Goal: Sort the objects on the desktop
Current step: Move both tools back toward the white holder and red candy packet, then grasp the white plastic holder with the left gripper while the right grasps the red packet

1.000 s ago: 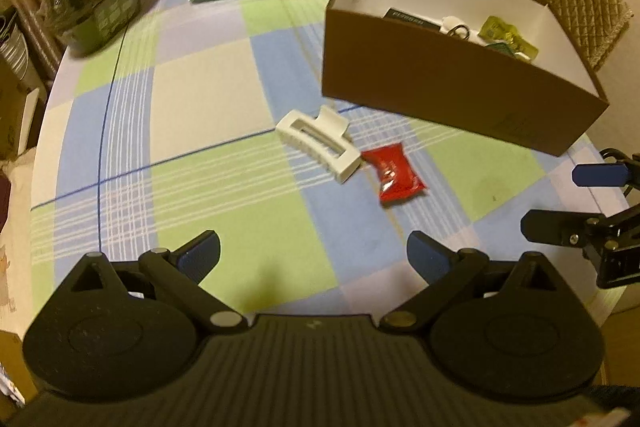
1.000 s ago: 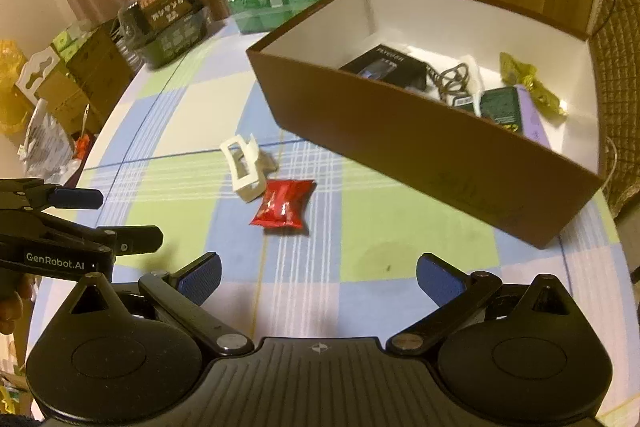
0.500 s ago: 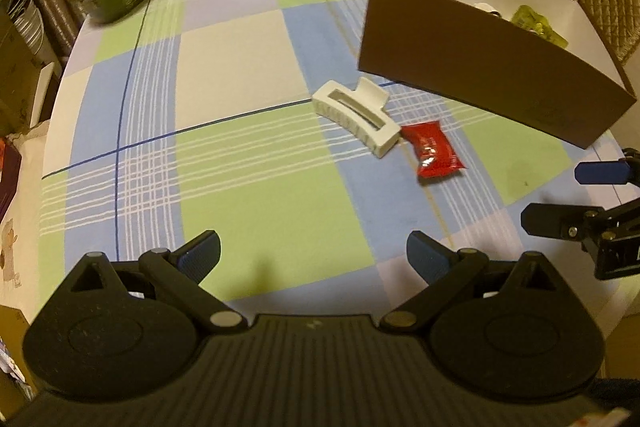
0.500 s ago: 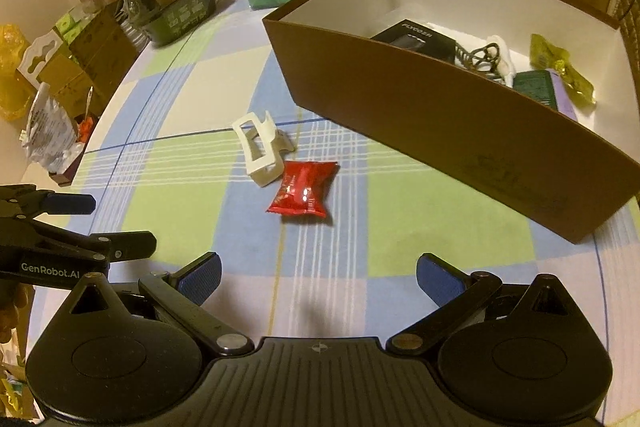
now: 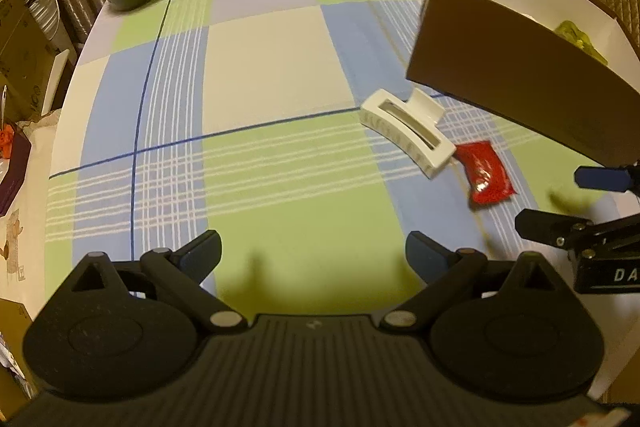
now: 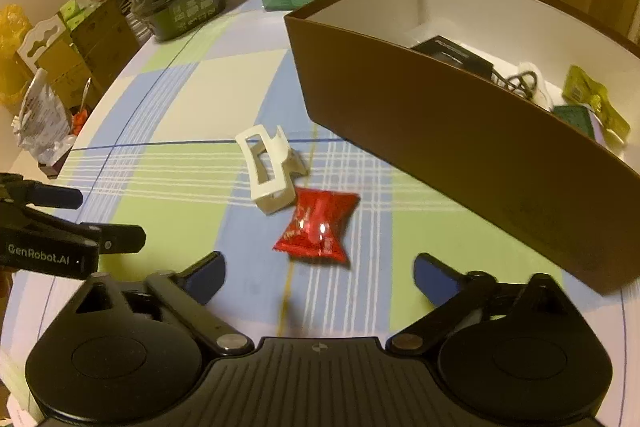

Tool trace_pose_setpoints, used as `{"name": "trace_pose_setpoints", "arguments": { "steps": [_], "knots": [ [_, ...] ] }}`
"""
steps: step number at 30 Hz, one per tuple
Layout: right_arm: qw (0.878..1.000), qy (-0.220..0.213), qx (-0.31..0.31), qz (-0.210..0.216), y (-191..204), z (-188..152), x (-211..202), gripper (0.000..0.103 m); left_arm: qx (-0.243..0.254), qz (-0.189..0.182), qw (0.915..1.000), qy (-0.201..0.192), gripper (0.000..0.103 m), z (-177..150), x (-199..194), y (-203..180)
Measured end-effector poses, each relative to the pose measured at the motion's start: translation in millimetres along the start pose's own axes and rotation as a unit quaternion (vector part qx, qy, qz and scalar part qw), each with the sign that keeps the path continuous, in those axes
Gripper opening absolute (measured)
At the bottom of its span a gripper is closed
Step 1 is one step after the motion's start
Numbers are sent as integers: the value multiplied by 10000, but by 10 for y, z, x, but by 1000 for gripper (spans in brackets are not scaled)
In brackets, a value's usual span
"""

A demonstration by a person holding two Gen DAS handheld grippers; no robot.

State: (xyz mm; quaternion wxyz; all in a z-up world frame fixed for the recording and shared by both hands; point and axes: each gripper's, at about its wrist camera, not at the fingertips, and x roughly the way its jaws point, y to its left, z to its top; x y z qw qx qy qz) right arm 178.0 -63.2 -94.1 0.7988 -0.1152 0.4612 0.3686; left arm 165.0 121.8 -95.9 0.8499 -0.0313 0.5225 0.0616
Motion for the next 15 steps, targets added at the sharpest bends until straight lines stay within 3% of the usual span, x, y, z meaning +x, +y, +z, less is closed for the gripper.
{"name": "trace_pose_setpoints", "arguments": {
  "steps": [8, 15],
  "knots": [
    [9999, 128, 19, 3, -30, 53, 260, 68, 37, -33, 10000, 22, 95, 162, 234, 83],
    [9999, 144, 86, 10, -28, 128, 470, 58, 107, -118, 9999, 5, 95, 358, 415, 55]
  ]
}}
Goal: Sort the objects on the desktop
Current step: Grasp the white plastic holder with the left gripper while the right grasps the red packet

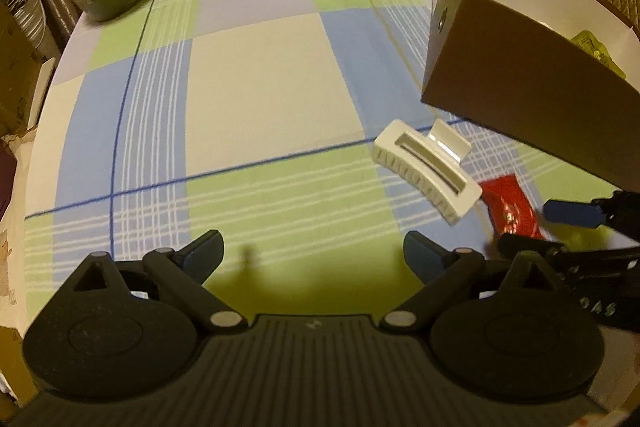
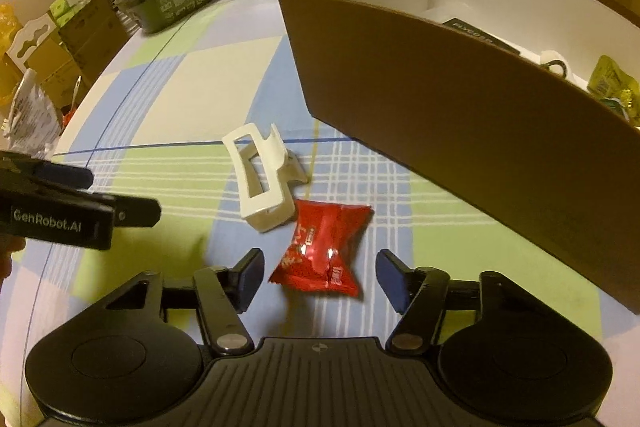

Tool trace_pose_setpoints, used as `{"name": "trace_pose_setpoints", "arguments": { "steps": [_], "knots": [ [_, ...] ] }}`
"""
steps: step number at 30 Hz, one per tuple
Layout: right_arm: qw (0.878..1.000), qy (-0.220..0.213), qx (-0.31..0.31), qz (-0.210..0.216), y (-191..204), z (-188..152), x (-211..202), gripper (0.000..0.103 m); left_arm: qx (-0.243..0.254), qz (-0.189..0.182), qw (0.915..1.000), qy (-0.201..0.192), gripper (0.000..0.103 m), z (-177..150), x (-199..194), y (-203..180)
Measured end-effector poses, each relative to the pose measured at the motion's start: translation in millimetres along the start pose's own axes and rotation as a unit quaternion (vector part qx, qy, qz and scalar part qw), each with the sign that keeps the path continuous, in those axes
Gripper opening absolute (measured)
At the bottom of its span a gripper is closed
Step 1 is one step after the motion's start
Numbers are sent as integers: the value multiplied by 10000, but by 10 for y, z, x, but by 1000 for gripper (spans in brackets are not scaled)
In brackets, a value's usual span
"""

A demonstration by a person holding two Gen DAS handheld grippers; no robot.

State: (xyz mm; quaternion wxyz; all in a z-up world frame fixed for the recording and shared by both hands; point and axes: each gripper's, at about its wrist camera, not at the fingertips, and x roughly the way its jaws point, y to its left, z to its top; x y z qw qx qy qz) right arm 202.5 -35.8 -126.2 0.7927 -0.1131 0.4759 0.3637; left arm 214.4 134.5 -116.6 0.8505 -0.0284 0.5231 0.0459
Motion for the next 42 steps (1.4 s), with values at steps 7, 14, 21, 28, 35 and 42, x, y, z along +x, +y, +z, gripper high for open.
{"name": "trace_pose_setpoints", "arguments": {
  "steps": [7, 14, 21, 28, 35, 42],
  "knots": [
    [9999, 84, -49, -41, -50, -29, 115, 37, 194, -219, 9995, -70, 95, 158, 83, -154],
    [9984, 74, 414, -366, -378, -72, 0, 34, 286, -583, 9978, -115, 95, 287, 188, -399],
    [9946, 72, 866, -563, -684, -157, -153, 34, 409, -689, 9967, -142, 84, 382, 401, -644],
    [9922, 73, 1091, -598, -795, -242, -287, 34, 658, -911, 9936, -89, 52, 344, 481, -527],
    [9915, 115, 1159, -573, -830, -253, -305, 41, 788, -929, 9925, -93, 65, 288, 419, -362],
    [9901, 113, 1247, -637, -818, -257, -288, 56, 667, -802, 9942, -274, 59, 359, 478, -541]
  ]
}}
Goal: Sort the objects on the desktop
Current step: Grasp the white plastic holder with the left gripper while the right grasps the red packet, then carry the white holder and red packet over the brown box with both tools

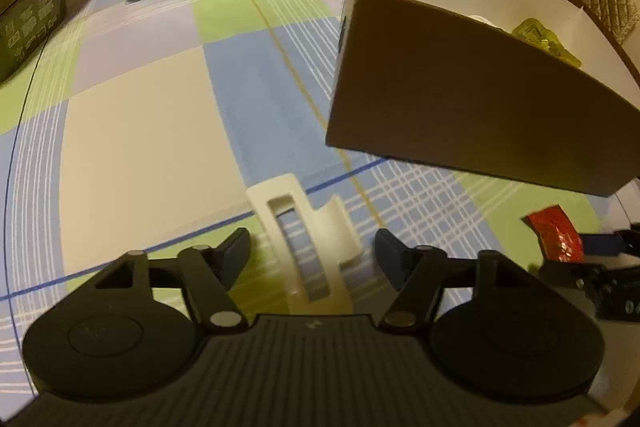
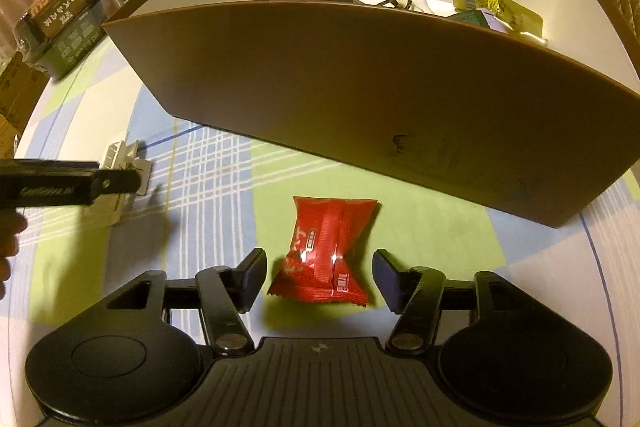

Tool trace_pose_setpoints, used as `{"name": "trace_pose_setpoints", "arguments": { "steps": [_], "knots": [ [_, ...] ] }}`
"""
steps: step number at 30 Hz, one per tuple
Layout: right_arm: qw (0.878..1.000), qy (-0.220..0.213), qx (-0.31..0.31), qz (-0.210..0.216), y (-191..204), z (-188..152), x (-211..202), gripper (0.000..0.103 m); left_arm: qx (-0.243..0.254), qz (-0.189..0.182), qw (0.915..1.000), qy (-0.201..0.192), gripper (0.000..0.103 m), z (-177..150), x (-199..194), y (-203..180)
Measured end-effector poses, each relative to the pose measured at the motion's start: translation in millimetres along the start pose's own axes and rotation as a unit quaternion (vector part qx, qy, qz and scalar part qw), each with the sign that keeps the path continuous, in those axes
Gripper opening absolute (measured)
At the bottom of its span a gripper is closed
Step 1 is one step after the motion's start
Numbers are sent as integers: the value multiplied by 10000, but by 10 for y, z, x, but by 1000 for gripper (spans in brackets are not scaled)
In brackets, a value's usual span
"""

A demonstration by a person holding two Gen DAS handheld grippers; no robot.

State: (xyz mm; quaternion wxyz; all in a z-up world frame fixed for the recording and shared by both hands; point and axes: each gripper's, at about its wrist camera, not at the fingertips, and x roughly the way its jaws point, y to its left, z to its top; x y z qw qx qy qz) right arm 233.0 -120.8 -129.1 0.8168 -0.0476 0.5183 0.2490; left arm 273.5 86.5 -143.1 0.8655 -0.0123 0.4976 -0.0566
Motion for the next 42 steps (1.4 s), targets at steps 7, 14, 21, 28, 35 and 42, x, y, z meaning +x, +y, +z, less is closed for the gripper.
{"name": "trace_pose_setpoints", "arguments": {
  "steps": [7, 14, 21, 28, 35, 42],
  "knots": [
    [9999, -20, 86, -63, -42, -7, -23, 57, 198, 14, 9998, -44, 38, -22, 32, -20],
    [10000, -43, 40, -32, -8, -16, -15, 57, 232, 129, 9996, 12, 38, -236, -153, 142],
    [9993, -206, -242, -210, 59, -2, 58, 56, 10, 145, 9998, 96, 38, -392, -288, 204],
    [9977, -51, -658, -171, 154, -99, 7, 32, 143, -62, 9998, 113, 38, -492, -385, 11],
    [9987, 71, -495, 92, 125, -214, -149, 31, 318, -359, 9988, 92, 38, -569, -540, -247],
    [9988, -21, -420, 234, 89, -269, -374, 31, 528, -583, 9969, -94, 38, -535, -720, -536]
  ]
}}
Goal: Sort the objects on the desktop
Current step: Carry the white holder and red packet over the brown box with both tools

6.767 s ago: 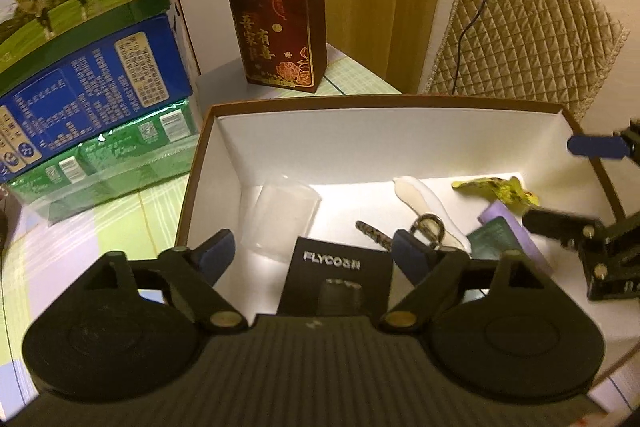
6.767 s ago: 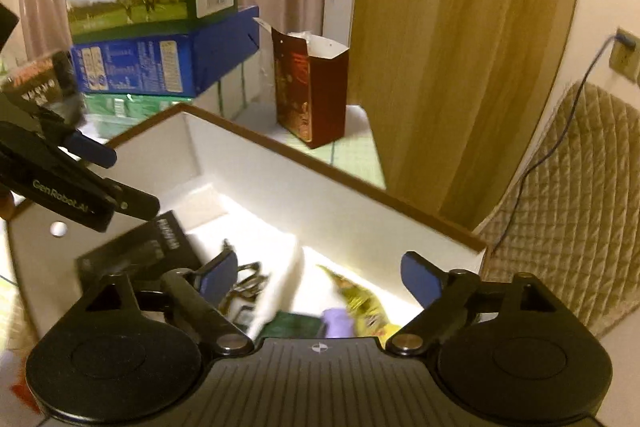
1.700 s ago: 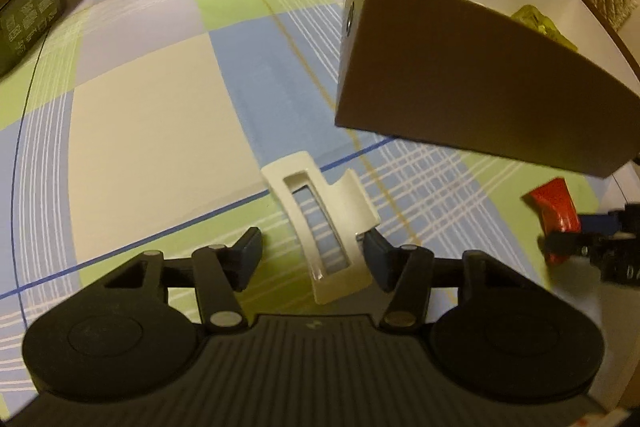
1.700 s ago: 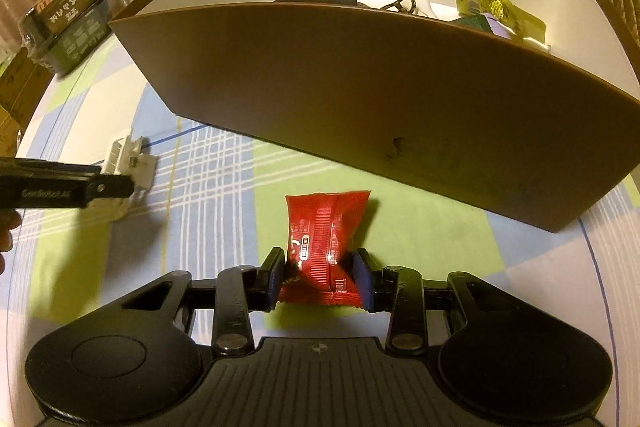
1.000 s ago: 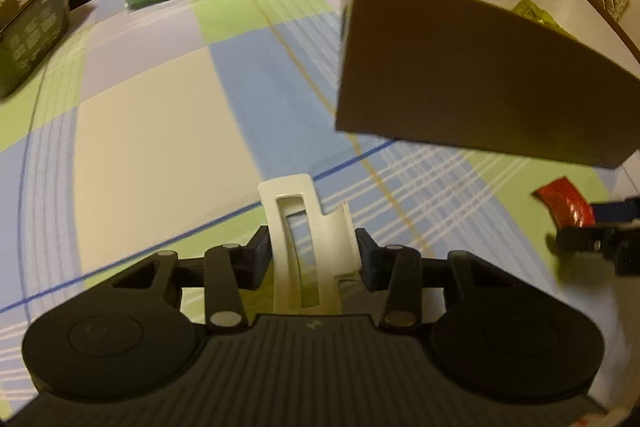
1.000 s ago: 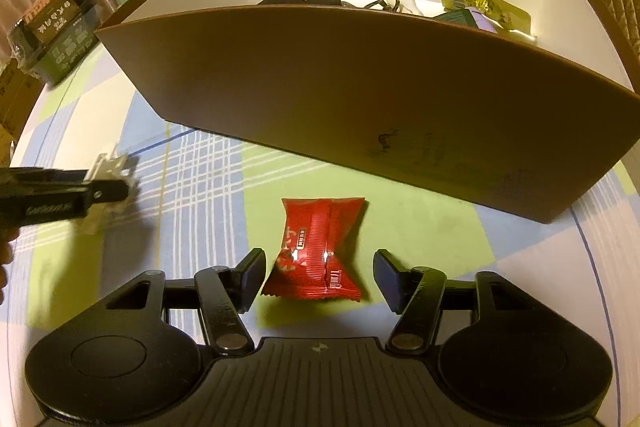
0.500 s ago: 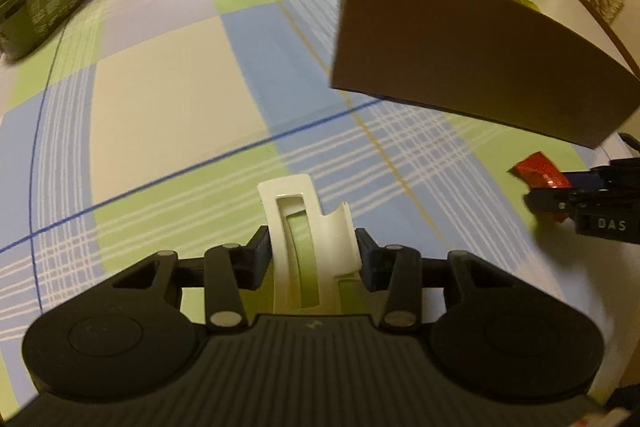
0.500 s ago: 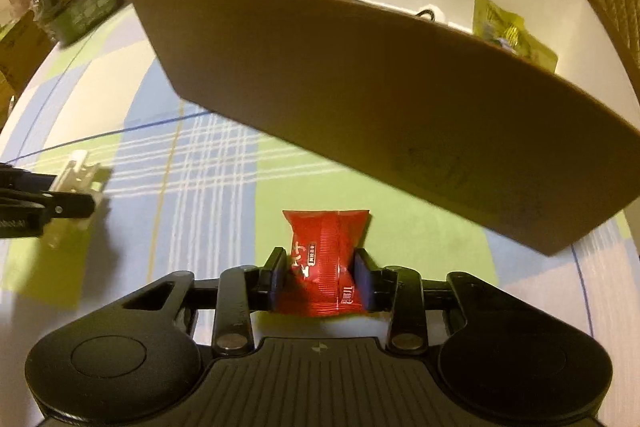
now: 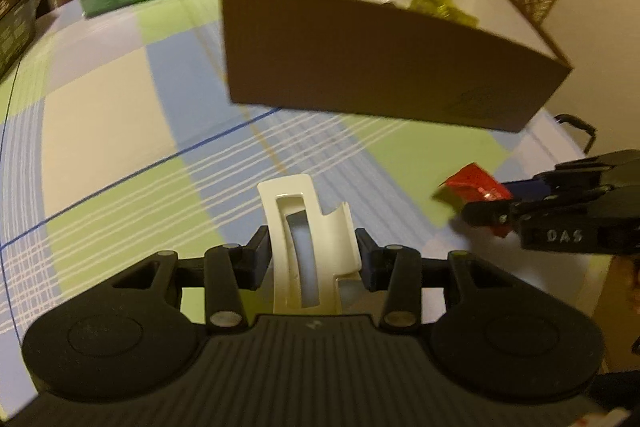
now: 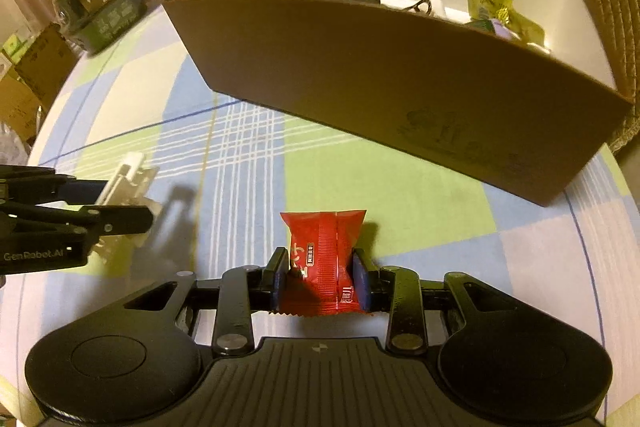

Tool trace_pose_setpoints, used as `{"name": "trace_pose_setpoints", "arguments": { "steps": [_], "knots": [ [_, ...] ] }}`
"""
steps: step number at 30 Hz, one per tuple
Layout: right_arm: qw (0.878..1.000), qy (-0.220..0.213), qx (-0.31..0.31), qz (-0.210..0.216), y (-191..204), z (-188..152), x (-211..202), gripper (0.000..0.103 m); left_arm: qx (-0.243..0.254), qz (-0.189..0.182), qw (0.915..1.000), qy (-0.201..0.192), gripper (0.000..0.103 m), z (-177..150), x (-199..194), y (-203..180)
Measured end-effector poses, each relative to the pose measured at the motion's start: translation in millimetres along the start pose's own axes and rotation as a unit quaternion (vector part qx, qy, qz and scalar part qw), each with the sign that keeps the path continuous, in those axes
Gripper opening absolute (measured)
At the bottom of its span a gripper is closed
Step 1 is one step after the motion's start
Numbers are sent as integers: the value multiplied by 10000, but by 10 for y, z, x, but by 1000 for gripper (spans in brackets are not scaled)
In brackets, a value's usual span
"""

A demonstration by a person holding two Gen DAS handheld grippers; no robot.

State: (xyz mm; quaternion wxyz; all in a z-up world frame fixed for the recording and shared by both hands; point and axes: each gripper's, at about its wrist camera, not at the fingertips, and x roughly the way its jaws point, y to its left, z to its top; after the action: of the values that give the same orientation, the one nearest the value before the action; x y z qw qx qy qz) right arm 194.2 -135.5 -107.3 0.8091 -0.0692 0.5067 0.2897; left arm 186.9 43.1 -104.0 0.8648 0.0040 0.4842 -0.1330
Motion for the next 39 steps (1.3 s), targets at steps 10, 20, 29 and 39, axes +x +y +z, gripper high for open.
{"name": "trace_pose_setpoints", "arguments": {
  "steps": [10, 20, 29, 39],
  "knots": [
    [9987, -442, 141, 206, -169, 50, -489, 31, 390, -158, 9978, -518, 38, 307, -249, -411],
    [9930, -1179, 2, 77, -404, 397, -1018, 31, 723, -126, 9913, -1089, 38, 841, -378, -740],
    [9880, -1542, 26, -45, -644, 702, -1177, 31, 750, -134, 9890, -1269, 38, 1240, -322, -931],
    [9885, -1479, -210, -246, -937, 1057, -1106, 31, 752, -110, 9914, -1063, 38, 1723, -28, -976]
  ]
}}
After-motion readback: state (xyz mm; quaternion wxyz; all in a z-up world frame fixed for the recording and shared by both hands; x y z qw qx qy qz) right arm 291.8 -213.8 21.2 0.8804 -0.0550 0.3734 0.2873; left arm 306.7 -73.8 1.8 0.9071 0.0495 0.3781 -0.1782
